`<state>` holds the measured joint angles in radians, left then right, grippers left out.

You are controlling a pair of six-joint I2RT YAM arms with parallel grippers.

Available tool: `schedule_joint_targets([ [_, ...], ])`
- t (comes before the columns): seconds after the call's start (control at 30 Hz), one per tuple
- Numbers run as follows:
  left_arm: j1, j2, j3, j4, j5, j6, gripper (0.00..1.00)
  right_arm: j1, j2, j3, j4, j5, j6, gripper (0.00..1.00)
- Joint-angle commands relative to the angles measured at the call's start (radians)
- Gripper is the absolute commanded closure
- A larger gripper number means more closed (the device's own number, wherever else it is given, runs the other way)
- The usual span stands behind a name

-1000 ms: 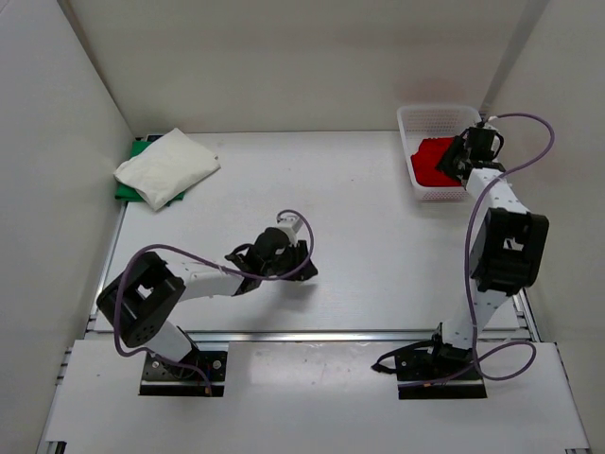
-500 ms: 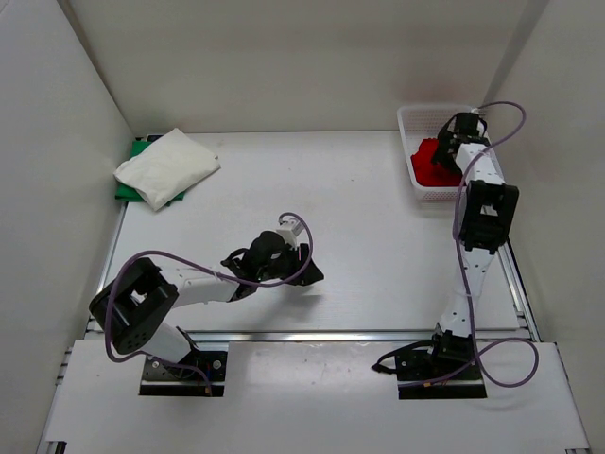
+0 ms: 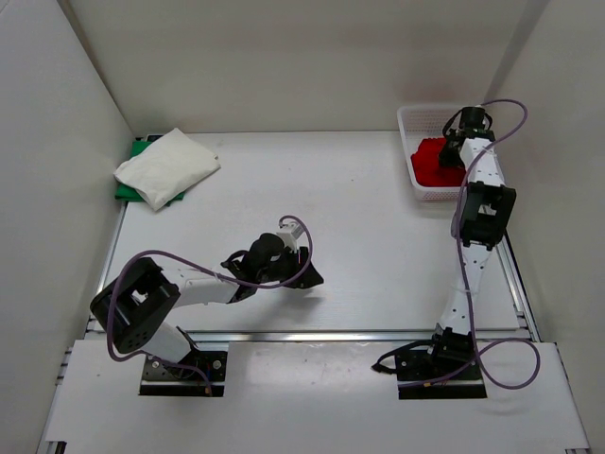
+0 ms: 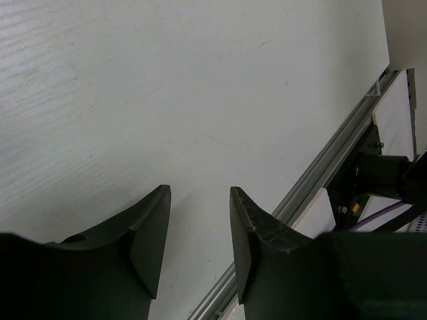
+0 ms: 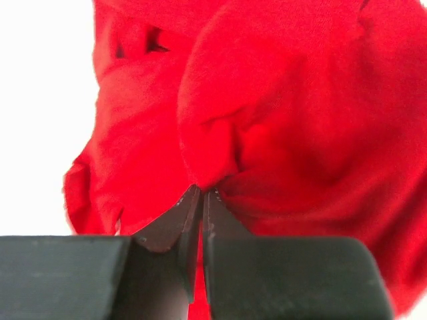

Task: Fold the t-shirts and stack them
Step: Grab crumpled tshirt from bin with the right arm, then move the tshirt to the center of the board

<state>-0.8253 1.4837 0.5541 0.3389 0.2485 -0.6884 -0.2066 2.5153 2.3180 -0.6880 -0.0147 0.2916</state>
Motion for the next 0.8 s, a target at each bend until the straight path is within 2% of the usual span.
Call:
schedule_joint_targets([
  [0.0,0.005,-0.013,0.007,0.020,0.017,-0.011,0.49,0.013,-0.206,0.003,0.016,-0.057,0.000,1.00],
  [0.17,0.031,-0.056,0.004,0.011,0.015,-0.029,0.49,0.026,-0.423,-0.054,0.042,-0.122,0.017,1.00],
  [0.3,0.072,-0.114,-0.022,0.014,-0.005,-0.048,0.49,0.068,-0.690,-0.248,0.186,-0.174,0.037,1.00],
  [0.37,0.090,-0.148,-0.034,0.017,-0.005,-0.054,0.49,0.111,-0.811,-0.362,0.273,-0.206,0.046,1.00],
  [0.43,0.121,-0.161,-0.040,0.014,0.006,-0.063,0.49,0.195,-0.926,-0.388,0.320,-0.211,0.043,1.00],
  [0.67,0.259,-0.285,-0.100,-0.023,0.008,-0.086,0.49,0.504,-1.027,-0.249,0.361,-0.280,0.006,1.00],
  [0.77,0.348,-0.376,-0.149,-0.047,0.000,-0.091,0.48,0.533,-1.033,-0.255,0.396,-0.375,0.059,1.00],
])
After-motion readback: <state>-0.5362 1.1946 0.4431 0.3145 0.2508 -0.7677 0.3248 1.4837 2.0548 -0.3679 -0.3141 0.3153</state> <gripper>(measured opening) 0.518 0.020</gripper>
